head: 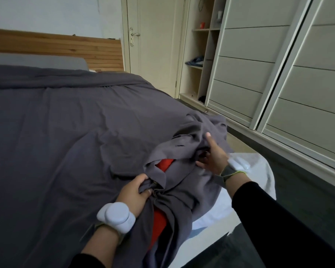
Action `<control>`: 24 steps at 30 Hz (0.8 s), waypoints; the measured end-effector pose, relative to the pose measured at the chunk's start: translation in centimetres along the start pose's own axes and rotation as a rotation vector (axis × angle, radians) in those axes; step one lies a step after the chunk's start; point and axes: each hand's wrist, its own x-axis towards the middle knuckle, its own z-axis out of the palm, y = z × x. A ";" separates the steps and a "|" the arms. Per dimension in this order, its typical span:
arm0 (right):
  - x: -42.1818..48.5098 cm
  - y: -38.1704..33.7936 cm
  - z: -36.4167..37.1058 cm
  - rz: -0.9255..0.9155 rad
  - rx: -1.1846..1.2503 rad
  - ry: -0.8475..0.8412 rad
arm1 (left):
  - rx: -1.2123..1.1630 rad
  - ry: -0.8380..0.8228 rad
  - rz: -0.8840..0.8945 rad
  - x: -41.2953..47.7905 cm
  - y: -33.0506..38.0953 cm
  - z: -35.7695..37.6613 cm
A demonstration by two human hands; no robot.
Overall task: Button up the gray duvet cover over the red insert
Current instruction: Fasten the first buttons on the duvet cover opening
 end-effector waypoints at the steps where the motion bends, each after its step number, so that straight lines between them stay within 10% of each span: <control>1: -0.1 0.1 0.8 -0.020 -0.054 0.000 | 0.000 -0.001 0.004 0.0 0.0 0.0; 8: -0.1 0.2 0.6 -0.184 -0.183 0.171 | -0.042 0.092 0.007 -0.1 -0.1 -0.3; 18: -8.7 4.3 6.1 -0.237 -0.444 -0.247 | -0.011 0.351 -0.035 -0.6 0.2 -1.2; 24: -8.0 8.3 8.2 -0.446 -0.656 -0.141 | -0.252 0.295 -0.269 -0.2 -0.6 -1.5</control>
